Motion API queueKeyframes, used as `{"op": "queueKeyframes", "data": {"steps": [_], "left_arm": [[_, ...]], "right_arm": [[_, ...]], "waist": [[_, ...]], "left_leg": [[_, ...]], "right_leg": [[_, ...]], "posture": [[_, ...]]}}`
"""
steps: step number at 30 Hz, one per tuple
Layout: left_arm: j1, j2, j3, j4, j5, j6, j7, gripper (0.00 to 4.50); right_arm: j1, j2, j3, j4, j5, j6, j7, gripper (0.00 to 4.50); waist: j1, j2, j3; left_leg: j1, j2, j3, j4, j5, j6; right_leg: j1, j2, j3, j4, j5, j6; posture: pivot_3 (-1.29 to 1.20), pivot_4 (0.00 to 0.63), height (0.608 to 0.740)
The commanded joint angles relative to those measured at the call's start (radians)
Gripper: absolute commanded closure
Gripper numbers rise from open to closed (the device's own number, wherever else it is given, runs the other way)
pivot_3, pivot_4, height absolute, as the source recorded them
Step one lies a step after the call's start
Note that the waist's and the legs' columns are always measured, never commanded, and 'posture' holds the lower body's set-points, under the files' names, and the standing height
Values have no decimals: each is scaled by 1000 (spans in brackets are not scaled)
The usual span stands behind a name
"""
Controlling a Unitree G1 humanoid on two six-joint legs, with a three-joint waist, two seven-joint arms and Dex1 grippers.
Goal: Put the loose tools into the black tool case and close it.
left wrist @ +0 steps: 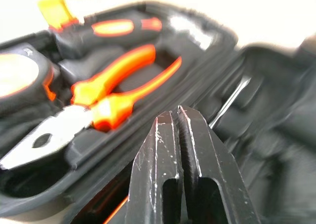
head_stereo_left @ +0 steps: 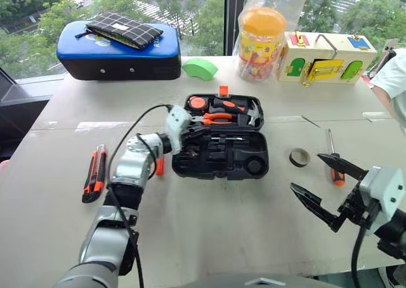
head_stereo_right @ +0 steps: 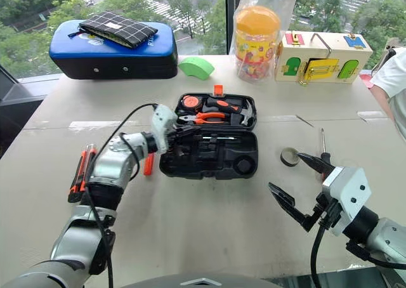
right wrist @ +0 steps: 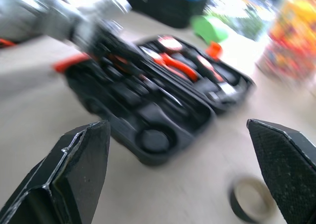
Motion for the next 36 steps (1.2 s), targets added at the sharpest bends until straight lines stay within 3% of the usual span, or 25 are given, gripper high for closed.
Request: {"op": "queueKeyframes", "data": {"steps": [1, 5, 6, 11, 12, 15, 16, 17, 18, 21, 26, 28, 31, 36], "left_arm": [[49, 63, 37, -273, -207, 184, -104, 3678], [139, 216, 48, -526, -388, 353, -218, 2126], [158, 235, 47, -567, -409, 373, -222, 2007], [246, 282, 24, -738, -459, 402, -189, 29], [253, 281, 23, -755, -468, 409, -176, 29], [269, 276, 28, -788, -483, 419, -133, 0], [274, 275, 35, -796, -488, 424, -114, 0], [278, 274, 35, -812, -495, 433, -89, 0], [281, 273, 31, -829, -500, 439, -70, 0], [283, 258, 12, -869, -518, 459, -9, 0], [314, 157, 56, -843, -457, 366, 137, 0], [361, 162, 100, -822, -476, 329, 87, 0], [418, 177, 232, -805, -609, 354, 77, 0], [726, 279, 533, -819, -638, 316, -109, 0]], "right_arm": [[-64, -43, -35, 17, -65, 188, -170, 0], [-260, -89, -3, 215, -42, 501, -292, 0], [-281, -91, -3, 249, -42, 538, -301, 0], [-457, -28, -12, 472, -37, 731, -358, 0], [-475, -21, -15, 494, -37, 745, -355, 0], [-531, -2, 12, 560, -48, 766, -343, 787], [-552, 3, 24, 573, -52, 775, -343, 1266], [-560, -5, 30, 580, -59, 776, -337, 2089], [-563, -14, 31, 582, -67, 776, -334, 2277], [-550, -42, 9, 571, -79, 769, -313, 3673], [-525, -126, 5, 498, -137, 608, -240, 3735], [-557, -179, 50, 450, -159, 470, -145, 3735], [-721, -198, 200, 420, -119, 332, 53, 3735], [-1055, -135, 594, 580, -255, 229, 263, 3735]], "waist": [[-3, 1, 1], [-13, 4, 5], [-12, 5, 5], [-13, 6, 7], [-13, 7, 8], [-15, 8, 8], [-19, 8, 8], [-19, 8, 8], [-19, 7, 8], [-17, 7, 8], [-10, 10, 10], [-18, 9, 10], [-49, 10, 12], [-73, 5, 12]], "left_leg": [[0, 0, 0, 0, 0, 0], [0, 0, 1, 0, 0, 0], [1, 1, 1, 0, 0, 0], [1, 1, 2, -1, 0, 0], [1, 1, 2, -1, 0, 0], [1, 1, 2, -2, 0, 0], [1, 1, 2, -2, 0, 0], [1, 1, 2, -2, 0, 0], [1, 1, 2, -2, 0, 0], [1, 1, 2, -2, 0, 0], [1, 1, 3, -2, 0, 0], [1, 1, 3, -2, 0, 0], [3, 3, 5, -3, 0, 0], [6, 9, 6, -8, -1, -1]], "right_leg": [[0, 0, 0, 0, 0, 0], [0, 0, 1, -1, 0, -3], [0, 0, 1, 0, -1, -6], [1, 0, 1, -3, -2, -7], [1, 0, 1, -3, -2, -7], [1, 0, 2, -4, -2, -7], [1, 0, 2, -4, -2, -7], [1, 0, 2, -4, -2, -7], [1, 0, 1, -4, -2, -7], [2, 0, 2, -4, -2, -7], [2, 0, 2, -5, -2, -7], [2, 0, 2, -5, -1, -6], [2, 1, 4, -5, -1, -6], [1, 2, 3, -9, -1, -8]], "posture": [[0, 150, 740], [0, 150, 740], [0, 150, 740], [0, 150, 740], [0, 150, 740], [0, 150, 740], [0, 150, 740], [0, 150, 740], [0, 150, 740], [0, 150, 740], [0, 150, 740], [0, 150, 740], [0, 150, 740], [0, 150, 740]]}}
